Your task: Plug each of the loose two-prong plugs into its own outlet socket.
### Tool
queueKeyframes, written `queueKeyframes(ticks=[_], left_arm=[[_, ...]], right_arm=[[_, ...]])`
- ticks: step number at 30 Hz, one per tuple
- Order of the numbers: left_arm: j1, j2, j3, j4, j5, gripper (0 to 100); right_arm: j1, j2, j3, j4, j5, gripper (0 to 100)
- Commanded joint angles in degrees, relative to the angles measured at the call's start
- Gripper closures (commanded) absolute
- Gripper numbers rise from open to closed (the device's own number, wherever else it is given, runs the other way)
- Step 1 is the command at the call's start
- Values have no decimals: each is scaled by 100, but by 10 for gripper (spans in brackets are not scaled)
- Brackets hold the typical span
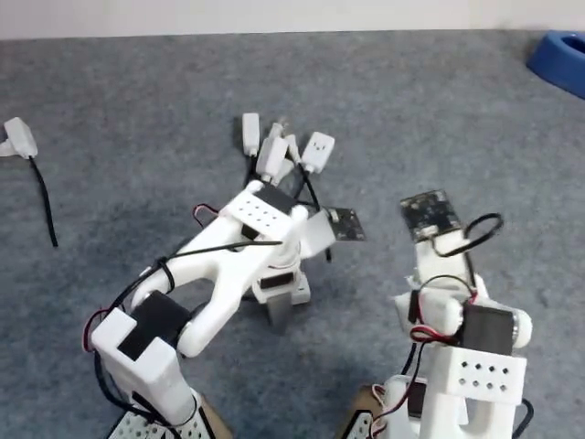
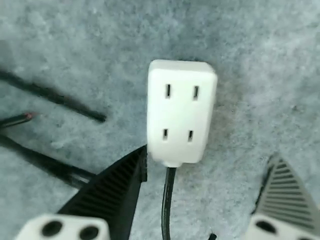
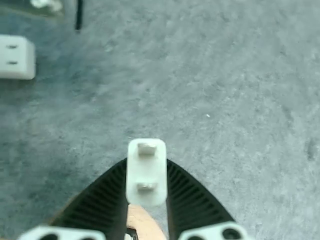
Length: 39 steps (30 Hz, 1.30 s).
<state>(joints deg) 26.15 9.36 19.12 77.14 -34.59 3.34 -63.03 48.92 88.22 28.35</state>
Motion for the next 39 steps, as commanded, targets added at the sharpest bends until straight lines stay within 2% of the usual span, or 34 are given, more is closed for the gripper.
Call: queueKeyframes(ticks=[1,4,6,10,14,17,21,24,26,28,31,35,39], left_arm=[[-602,-356,-752,132,1125,635],[-1622,-664,-1262,132,2523,635],[-2369,-919,-1305,105,3051,635],[-3292,-1402,-752,97,3059,635],[-4040,-1842,286,-123,3059,635],[-4875,-2185,1235,-1020,3059,635],[-5692,-2563,2651,-2558,3068,635],[-5780,-2800,3345,-3305,3059,635],[-5727,-3029,3363,-3323,2998,635],[-5385,-3354,3125,-3138,2752,635],[-4769,-3881,2589,-2092,2708,635],[-4057,-4681,2053,-1099,2716,635],[-3987,-5727,2158,-1011,2708,635]], right_arm=[[-629,136,-110,40,-246,992],[-1376,831,-532,57,-325,992],[-1763,1692,-998,198,-334,992],[-2475,3380,-2448,365,-677,992],[-3662,4620,-3767,558,-1169,992],[-4295,5314,-4356,787,-1415,992],[-4708,5974,-4998,1042,-1301,992],[-4734,6255,-5314,1270,-1178,992],[-4690,6273,-5358,1270,-1029,992],[-4664,6273,-5305,1270,-905,992],[-4629,6264,-5112,1042,-949,992],[-4022,5727,-4268,-699,-1679,992],[-3873,4075,-2149,-2941,-1442,992]])
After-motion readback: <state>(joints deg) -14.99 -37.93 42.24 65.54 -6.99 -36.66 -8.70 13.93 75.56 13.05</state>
